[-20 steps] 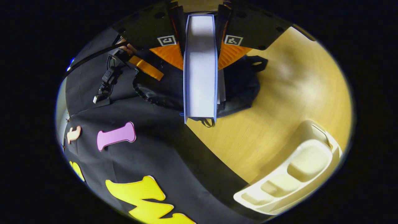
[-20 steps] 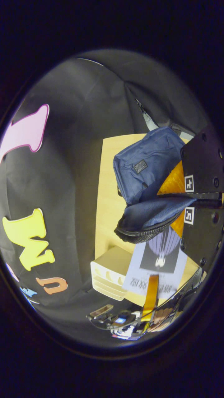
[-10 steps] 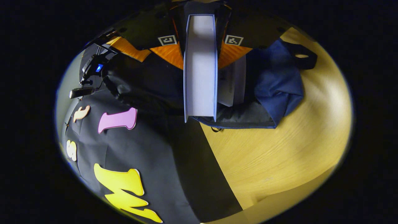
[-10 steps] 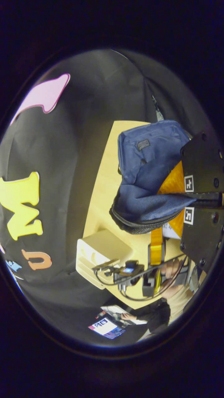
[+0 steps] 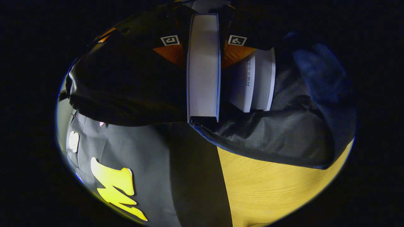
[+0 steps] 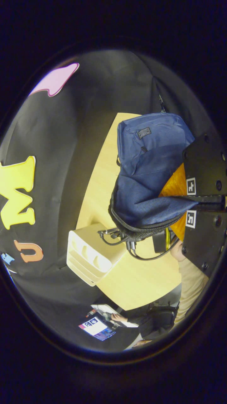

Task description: Open the schoolbag, grab two books from the bookshelf and put them into the schoolbag.

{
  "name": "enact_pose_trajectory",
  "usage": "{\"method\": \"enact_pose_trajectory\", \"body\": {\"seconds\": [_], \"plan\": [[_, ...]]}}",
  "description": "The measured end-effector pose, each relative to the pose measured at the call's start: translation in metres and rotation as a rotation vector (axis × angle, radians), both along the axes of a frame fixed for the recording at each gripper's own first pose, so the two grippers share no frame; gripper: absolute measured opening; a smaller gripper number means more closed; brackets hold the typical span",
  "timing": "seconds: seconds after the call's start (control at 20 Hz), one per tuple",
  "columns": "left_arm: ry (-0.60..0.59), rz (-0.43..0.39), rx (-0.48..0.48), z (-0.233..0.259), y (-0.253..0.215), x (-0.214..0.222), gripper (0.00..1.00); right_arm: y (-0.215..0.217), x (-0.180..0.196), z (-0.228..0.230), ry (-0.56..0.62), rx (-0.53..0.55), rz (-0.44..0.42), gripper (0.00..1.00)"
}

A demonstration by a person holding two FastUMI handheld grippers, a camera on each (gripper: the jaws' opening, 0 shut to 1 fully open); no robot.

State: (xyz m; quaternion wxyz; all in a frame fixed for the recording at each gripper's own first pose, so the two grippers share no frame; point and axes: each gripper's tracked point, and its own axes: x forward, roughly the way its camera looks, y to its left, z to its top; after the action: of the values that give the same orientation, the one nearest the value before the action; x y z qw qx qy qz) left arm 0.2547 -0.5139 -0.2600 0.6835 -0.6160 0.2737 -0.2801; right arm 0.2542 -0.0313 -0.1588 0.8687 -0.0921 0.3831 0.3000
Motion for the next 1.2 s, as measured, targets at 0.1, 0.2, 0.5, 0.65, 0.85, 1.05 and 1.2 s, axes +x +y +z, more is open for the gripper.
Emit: {"method": "enact_pose_trajectory", "body": {"seconds": [0.1, 0.2, 0.5, 0.65, 0.85, 1.05, 1.2], "plan": [[0.009, 0.009, -0.004, -0.001, 0.002, 0.001, 0.42, -0.002, 0.002, -0.001, 0.006, 0.013, -0.016, 0.03], [0.025, -0.003, 0.007, -0.001, 0.002, -0.005, 0.43, -0.002, 0.006, 0.001, 0.007, 0.028, -0.034, 0.03], [0.034, -0.053, 0.081, 0.003, 0.024, -0.026, 0.49, -0.004, 0.012, 0.0, -0.006, 0.045, -0.082, 0.0], [0.053, -0.067, 0.139, -0.005, 0.035, -0.031, 0.64, -0.004, 0.009, -0.006, 0.004, 0.043, -0.098, 0.03], [0.104, -0.069, 0.222, -0.014, 0.062, -0.051, 0.6, -0.008, 0.009, -0.01, 0.001, 0.03, -0.124, 0.03], [0.083, -0.015, 0.323, -0.006, 0.114, -0.074, 0.64, -0.005, 0.003, -0.026, 0.015, 0.024, -0.129, 0.03], [0.063, 0.017, 0.398, 0.005, 0.146, -0.095, 0.64, 0.0, -0.004, -0.04, 0.031, 0.029, -0.14, 0.04]]}}
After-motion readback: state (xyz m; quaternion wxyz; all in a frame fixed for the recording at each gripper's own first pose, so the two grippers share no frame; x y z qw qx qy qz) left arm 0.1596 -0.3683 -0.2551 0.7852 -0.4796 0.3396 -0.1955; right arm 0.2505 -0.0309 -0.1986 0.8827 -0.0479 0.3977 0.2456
